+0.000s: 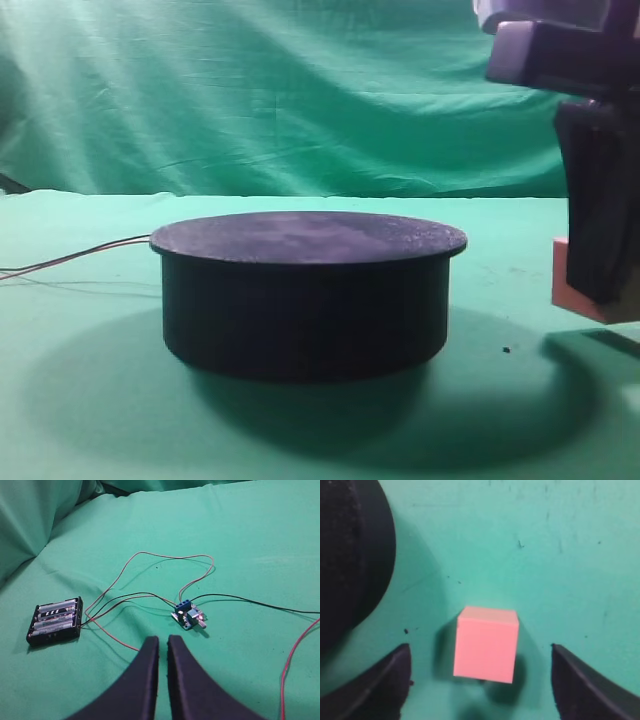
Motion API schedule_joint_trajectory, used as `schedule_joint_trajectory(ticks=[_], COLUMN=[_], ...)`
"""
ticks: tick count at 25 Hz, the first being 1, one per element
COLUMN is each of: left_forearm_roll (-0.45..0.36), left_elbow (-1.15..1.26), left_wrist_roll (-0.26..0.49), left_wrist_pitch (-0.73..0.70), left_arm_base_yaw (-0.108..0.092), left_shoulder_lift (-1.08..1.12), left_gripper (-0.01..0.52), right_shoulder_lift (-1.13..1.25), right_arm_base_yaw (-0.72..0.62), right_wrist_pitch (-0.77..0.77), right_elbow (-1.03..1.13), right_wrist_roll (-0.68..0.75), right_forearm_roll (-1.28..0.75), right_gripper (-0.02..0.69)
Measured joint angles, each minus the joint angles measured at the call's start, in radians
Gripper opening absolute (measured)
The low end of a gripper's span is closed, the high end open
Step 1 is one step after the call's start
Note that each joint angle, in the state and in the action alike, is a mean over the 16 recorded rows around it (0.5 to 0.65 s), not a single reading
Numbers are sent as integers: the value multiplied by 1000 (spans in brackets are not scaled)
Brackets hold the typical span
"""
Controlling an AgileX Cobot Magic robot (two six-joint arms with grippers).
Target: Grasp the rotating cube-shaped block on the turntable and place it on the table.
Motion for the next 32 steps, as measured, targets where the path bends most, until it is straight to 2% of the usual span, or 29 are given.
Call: schedule_joint_trajectory(ticks=[4,11,14,24,32], left_forearm_roll=[0,0,0,0,0], left_elbow=[0,0,0,0,0], left_wrist_roll=[0,0,0,0,0], left_wrist_pitch=[0,0,0,0,0], left_arm_base_yaw=[0,0,0,0,0], left_shoulder_lift=[0,0,0,0,0], left_gripper=[0,0,0,0,0], right_shoulder_lift=[-115,-347,-430,-577,-669], right_arm_base_yaw=[0,0,0,-1,-67], right_wrist_pitch=[68,158,166,109,-37], right_elbow=[-32,-35,-17,32,123], right_wrist_roll=[26,59,53,-127,-311], right_forearm_roll=[-49,-104,-92,-33,-30], right_gripper=[324,86,21,0,0])
